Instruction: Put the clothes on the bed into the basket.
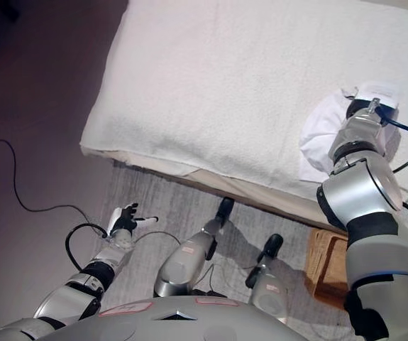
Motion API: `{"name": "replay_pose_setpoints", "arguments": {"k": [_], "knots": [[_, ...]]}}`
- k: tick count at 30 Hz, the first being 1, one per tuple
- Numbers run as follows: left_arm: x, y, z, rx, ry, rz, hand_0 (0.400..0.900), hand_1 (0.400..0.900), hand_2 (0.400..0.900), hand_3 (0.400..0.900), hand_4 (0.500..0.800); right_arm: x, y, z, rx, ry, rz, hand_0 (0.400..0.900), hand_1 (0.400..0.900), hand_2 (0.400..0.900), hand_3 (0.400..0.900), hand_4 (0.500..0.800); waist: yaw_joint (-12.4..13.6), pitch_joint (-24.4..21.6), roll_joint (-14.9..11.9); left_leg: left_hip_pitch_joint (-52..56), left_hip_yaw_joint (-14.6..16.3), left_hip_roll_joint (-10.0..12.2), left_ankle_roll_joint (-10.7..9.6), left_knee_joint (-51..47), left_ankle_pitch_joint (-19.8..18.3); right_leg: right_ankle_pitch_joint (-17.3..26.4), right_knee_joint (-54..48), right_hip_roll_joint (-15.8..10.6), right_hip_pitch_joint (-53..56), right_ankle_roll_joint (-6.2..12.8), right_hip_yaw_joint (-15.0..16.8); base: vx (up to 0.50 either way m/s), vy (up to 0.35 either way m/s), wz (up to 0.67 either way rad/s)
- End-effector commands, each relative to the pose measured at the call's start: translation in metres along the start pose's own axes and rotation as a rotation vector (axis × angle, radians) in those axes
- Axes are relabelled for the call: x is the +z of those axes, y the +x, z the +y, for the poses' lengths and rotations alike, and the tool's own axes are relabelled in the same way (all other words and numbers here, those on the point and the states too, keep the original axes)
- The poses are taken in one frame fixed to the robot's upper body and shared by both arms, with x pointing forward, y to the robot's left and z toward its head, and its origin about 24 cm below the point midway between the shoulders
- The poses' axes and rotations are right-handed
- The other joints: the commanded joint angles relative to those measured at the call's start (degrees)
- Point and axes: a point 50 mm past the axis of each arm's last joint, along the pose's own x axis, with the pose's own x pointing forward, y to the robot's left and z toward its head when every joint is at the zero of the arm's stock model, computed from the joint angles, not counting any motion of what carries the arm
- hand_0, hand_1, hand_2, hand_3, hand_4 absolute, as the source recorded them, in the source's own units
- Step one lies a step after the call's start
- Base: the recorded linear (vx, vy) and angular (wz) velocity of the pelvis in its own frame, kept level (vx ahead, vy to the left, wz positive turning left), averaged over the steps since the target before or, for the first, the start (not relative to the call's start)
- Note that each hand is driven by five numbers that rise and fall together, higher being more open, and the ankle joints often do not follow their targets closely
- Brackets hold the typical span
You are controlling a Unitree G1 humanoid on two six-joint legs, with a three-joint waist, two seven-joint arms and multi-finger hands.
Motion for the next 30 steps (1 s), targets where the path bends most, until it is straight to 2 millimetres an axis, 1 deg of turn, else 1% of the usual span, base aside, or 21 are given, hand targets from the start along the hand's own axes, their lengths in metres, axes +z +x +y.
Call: {"name": "replay_pose_setpoints", "arguments": {"k": [1,4,6,7,8,9,11,15,17,20,21,22,23,24,25,27,28,29,30], "knots": [[-0.001,0.009,0.022,0.075,0.009,0.055,0.900,0.900,0.900,0.900,0.800,-0.013,0.004,-0.045,-0.128,-0.006,0.077,0.400,0.400,0.400,0.400,0.500,-1.8,-0.5,0.8,3.2,2.5,-2.0,1.7,-0.4,-4.4,-1.4,0.0,-1.0,0.9,0.95,3.1,0.00,0.000,0.00],[-0.007,0.010,0.023,0.073,0.028,0.087,0.900,0.900,0.900,0.900,0.800,0.001,0.001,-0.043,-0.123,0.024,0.040,0.400,0.400,0.400,0.400,0.500,-2.6,-0.7,1.3,3.9,2.7,-1.9,1.6,-0.4,-4.6,-1.7,0.0,-0.8,1.5,0.60,3.2,-0.02,-0.015,-0.02],[-0.013,0.010,0.025,0.075,0.028,0.111,0.900,0.900,0.900,0.900,0.800,0.006,0.000,-0.041,-0.125,0.043,0.025,0.400,0.400,0.400,0.400,0.500,-3.0,-0.8,1.6,4.6,2.7,-1.8,1.6,-0.4,-4.8,-1.9,0.0,-0.7,2.1,0.39,3.2,-0.02,-0.011,0.00],[-0.016,0.009,0.025,0.073,0.037,0.123,0.900,0.900,0.900,0.900,0.800,0.010,-0.001,-0.037,-0.114,0.054,0.014,0.400,0.400,0.400,0.400,0.500,-3.2,-0.9,1.7,4.8,2.7,-1.7,1.6,-0.4,-4.9,-1.9,0.0,-0.7,2.3,0.29,3.3,0.00,0.000,0.00],[-0.016,0.009,0.025,0.073,0.037,0.123,0.900,0.900,0.900,0.900,0.800,0.010,-0.001,-0.037,-0.114,0.054,0.014,0.400,0.400,0.400,0.400,0.500,-3.3,-0.9,1.7,4.9,2.7,-1.7,1.6,-0.4,-4.9,-1.9,0.0,-0.7,2.4,0.29,3.3,-0.04,-0.028,0.01],[-0.021,0.009,0.027,0.077,0.049,0.144,0.900,0.900,0.900,0.900,0.800,0.016,-0.003,-0.031,-0.104,0.069,-0.002,0.400,0.400,0.400,0.400,0.500,-3.6,-1.2,1.8,5.4,2.9,-1.6,1.7,-0.4,-5.1,-2.1,0.0,-0.6,2.8,0.09,3.4,-0.04,-0.024,-0.01],[-0.023,0.009,0.028,0.075,0.055,0.156,0.900,0.900,0.900,0.900,0.800,0.020,-0.004,-0.024,-0.095,0.075,-0.012,0.400,0.400,0.400,0.400,0.500,-3.9,-1.3,1.8,5.9,3.0,-1.5,1.8,-0.4,-5.3,-2.2,0.0,-0.5,3.2,-0.08,3.4,-0.05,-0.024,-0.04],[-0.024,0.009,0.029,0.075,0.052,0.164,0.900,0.900,0.900,0.900,0.800,0.027,-0.008,-0.004,-0.056,0.112,-0.028,0.400,0.400,0.400,0.400,0.500,-4.7,-1.5,1.5,6.9,3.6,-1.2,1.9,-0.4,-5.7,-2.3,0.0,-0.1,3.6,-0.37,4.1,-0.04,-0.027,-0.08],[-0.024,0.009,0.028,0.069,0.059,0.164,0.900,0.900,0.900,0.900,0.800,0.028,-0.010,0.012,-0.026,0.144,-0.030,0.400,0.400,0.400,0.400,0.500,-5.5,-1.7,1.1,7.7,4.1,-0.9,1.9,-0.4,-6.1,-2.4,0.0,0.1,4.1,-0.54,4.4,-0.03,-0.035,-0.12],[-0.021,0.010,0.026,0.063,0.064,0.163,0.900,0.900,0.900,0.900,0.800,0.026,-0.016,0.044,0.033,0.152,-0.030,0.400,0.400,0.400,0.400,0.500,-6.9,-2.1,0.1,9.7,4.9,-0.5,2.0,-0.4,-6.8,-2.6,0.0,0.4,5.7,-0.80,5.1,-0.01,-0.039,-0.16],[-0.019,0.012,0.033,0.071,0.057,0.169,0.900,0.900,0.900,0.900,0.800,0.010,-0.005,0.016,-0.011,0.164,0.016,0.400,0.400,0.400,0.400,0.500,-7.7,-2.6,-0.6,10.7,5.2,-0.3,1.9,-0.4,-7.1,-2.9,0.0,0.6,6.6,-0.87,5.3,0.03,-0.051,-0.21],[-0.016,0.014,0.035,0.077,0.085,0.174,0.900,0.900,0.900,0.900,0.800,0.016,-0.005,0.006,-0.036,0.122,-0.031,0.400,0.400,0.400,0.400,0.500,-8.3,-3.3,-1.5,11.3,5.5,-0.1,2.0,-0.4,-7.4,-2.9,0.0,0.7,7.1,-0.97,5.4,0.02,-0.049,-0.21],[-0.014,0.014,0.037,0.087,0.090,0.163,0.900,0.900,0.900,0.900,0.800,0.020,-0.007,0.014,-0.024,0.108,-0.046,0.400,0.400,0.400,0.400,0.500,-8.8,-3.7,-1.9,12.0,5.8,0.1,2.0,-0.4,-7.6,-3.0,0.0,0.8,7.6,-1.08,5.7,0.00,-0.053,-0.21],[-0.014,0.014,0.036,0.080,0.087,0.167,0.900,0.900,0.900,0.900,0.800,0.023,-0.012,0.038,0.032,0.105,-0.054,0.400,0.400,0.400,0.400,0.500,-9.5,-4.0,-2.3,12.6,6.2,0.2,2.2,-0.4,-7.9,-3.0,0.0,0.9,8.0,-1.18,6.1,-0.03,-0.036,-0.32],[-0.011,0.015,0.036,0.078,0.080,0.161,0.900,0.900,0.900,0.900,0.800,0.020,-0.018,0.063,0.086,0.099,-0.047,0.400,0.400,0.400,0.400,0.500,-10.3,-4.2,-2.6,13.4,6.6,0.5,2.3,-0.4,-8.2,-3.1,0.0,1.0,8.4,-1.21,6.5,-0.02,-0.031,-0.36],[-0.010,0.014,0.032,0.066,0.069,0.163,0.900,0.900,0.900,0.900,0.800,0.011,-0.028,0.101,0.166,0.093,-0.021,0.400,0.400,0.400,0.400,0.500,-11.8,-4.9,-3.1,15.0,7.7,0.9,2.4,-0.4,-8.7,-3.2,0.0,1.4,9.3,-1.35,7.3,-0.01,-0.025,-0.41],[-0.008,0.013,0.029,0.058,0.064,0.159,0.900,0.900,0.900,0.900,0.800,0.002,-0.033,0.119,0.205,0.094,0.002,0.400,0.400,0.400,0.400,0.500,-12.7,-5.3,-3.4,15.8,8.3,1.2,2.4,-0.4,-8.9,-3.2,0.0,1.6,9.8,-1.40,7.9,-0.01,-0.030,-0.41],[-0.008,0.013,0.027,0.056,0.060,0.160,0.900,0.900,0.900,0.900,0.800,-0.005,-0.037,0.132,0.234,0.082,0.017,0.400,0.400,0.400,0.400,0.500,-13.3,-5.6,-3.6,16.5,8.8,1.5,2.4,-0.4,-9.2,-3.2,0.0,1.8,10.2,-1.39,8.4,-0.01,-0.036,-0.39],[-0.005,0.013,0.027,0.053,0.061,0.155,0.900,0.900,0.900,0.900,0.800,-0.011,-0.039,0.140,0.251,0.075,0.033,0.400,0.400,0.400,0.400,0.500,-13.8,-5.9,-3.8,17.2,9.3,1.7,2.3,-0.4,-9.4,-3.2,0.0,2.0,10.6,-1.38,8.7,-0.01,-0.042,-0.39]]}}
